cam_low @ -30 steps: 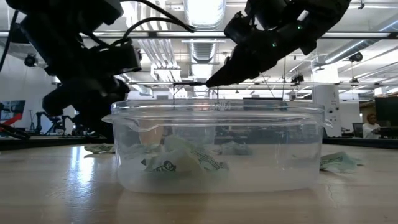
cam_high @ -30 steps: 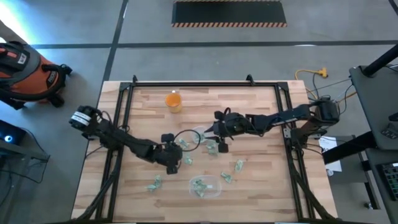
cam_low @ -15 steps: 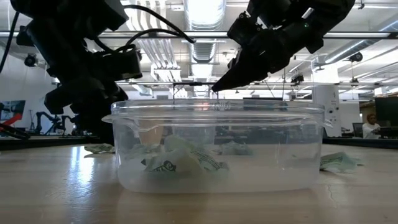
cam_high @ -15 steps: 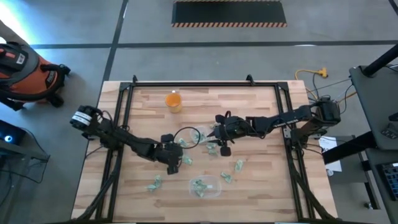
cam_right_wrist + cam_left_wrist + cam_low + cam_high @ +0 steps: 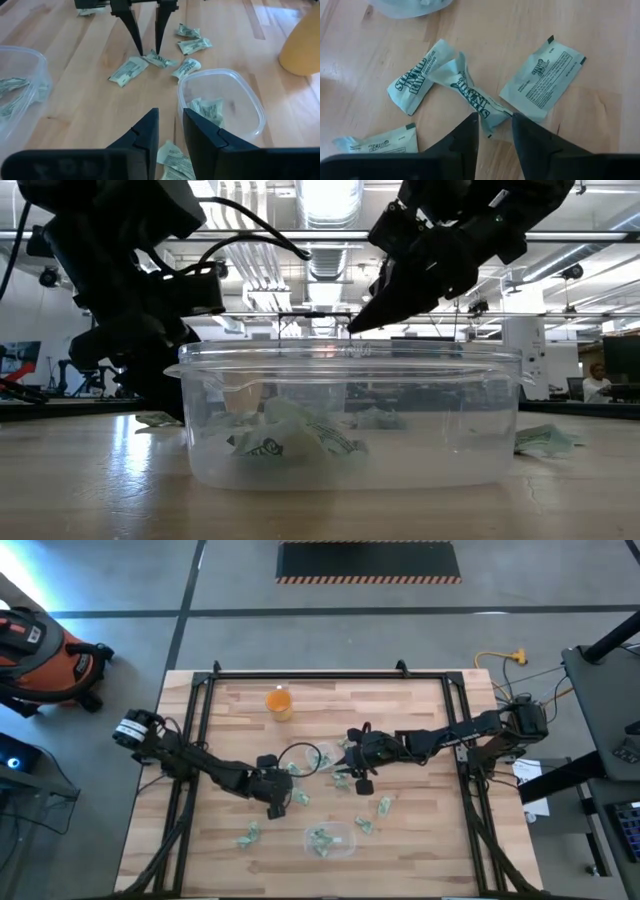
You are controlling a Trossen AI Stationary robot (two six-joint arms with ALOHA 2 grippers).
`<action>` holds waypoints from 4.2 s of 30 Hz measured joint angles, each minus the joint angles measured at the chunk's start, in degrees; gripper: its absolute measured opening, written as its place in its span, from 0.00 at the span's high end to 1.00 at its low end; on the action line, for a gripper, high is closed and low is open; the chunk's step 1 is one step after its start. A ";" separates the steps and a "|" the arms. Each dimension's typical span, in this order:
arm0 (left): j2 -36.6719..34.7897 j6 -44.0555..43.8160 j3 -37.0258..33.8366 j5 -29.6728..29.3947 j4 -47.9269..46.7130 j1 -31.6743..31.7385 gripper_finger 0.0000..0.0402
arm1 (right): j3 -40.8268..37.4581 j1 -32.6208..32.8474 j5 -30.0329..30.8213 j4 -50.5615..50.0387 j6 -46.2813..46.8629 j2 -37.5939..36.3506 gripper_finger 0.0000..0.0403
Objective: Pick and place Stevia / Truvia into bins
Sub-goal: Put the white stevia packet into the bottom transparent bin, then put the white stevia packet into the top transparent bin
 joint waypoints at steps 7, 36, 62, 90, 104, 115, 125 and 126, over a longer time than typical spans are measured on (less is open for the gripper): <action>0.00 0.26 -0.22 0.00 0.03 0.25 0.86 | 0.00 0.01 -0.01 -0.41 0.73 0.00 0.83; -6.56 4.06 -1.16 -1.32 2.36 -2.73 1.00 | -0.92 1.49 12.32 -16.09 7.50 0.02 0.83; 2.81 28.20 2.83 23.90 38.05 -7.39 1.00 | -5.18 1.44 20.20 -17.57 13.14 0.04 0.83; 12.44 25.50 11.38 24.04 30.02 -4.62 0.70 | -5.18 1.44 17.62 -16.57 12.30 0.04 0.83; 2.02 22.59 9.22 15.46 17.33 -4.78 0.62 | -5.90 1.46 4.50 -22.55 7.61 -6.97 0.83; -5.27 16.76 4.30 9.00 13.28 -5.87 0.62 | -9.53 1.84 -3.43 1.16 2.32 -1.84 0.83; -8.39 15.98 1.88 7.03 13.66 -6.25 0.62 | -9.18 1.81 -3.02 3.28 7.78 3.81 0.69; -8.48 15.49 1.84 6.83 13.53 -6.26 0.62 | -9.19 1.81 -3.02 3.14 8.41 3.90 0.67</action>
